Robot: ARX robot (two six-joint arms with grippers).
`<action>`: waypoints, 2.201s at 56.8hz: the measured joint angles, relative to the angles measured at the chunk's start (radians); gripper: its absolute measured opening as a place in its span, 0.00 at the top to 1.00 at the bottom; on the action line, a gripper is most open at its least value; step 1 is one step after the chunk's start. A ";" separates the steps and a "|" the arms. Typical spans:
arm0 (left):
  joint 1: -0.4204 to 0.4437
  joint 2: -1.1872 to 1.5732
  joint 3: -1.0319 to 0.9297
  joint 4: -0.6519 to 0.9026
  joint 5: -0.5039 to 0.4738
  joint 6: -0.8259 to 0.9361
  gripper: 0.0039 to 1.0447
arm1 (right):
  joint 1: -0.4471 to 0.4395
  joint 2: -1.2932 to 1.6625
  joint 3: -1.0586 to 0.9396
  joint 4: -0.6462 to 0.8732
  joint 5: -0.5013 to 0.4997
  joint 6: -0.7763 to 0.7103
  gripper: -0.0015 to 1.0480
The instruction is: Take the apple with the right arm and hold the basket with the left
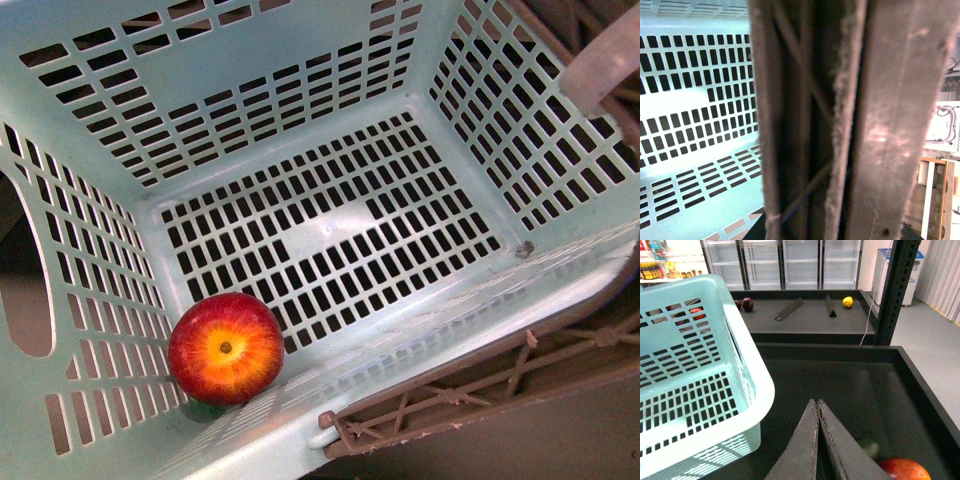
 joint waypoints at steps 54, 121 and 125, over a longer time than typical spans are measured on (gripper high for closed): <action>0.000 0.000 -0.001 0.006 -0.009 -0.003 0.86 | 0.000 -0.001 0.000 0.000 0.000 0.000 0.08; 0.570 0.204 -0.124 0.290 -0.102 -0.318 0.86 | 0.000 -0.002 0.000 0.000 0.000 0.000 0.08; 0.580 0.226 -0.122 0.297 -0.104 -0.333 0.86 | 0.000 -0.002 0.000 0.000 0.000 0.000 0.08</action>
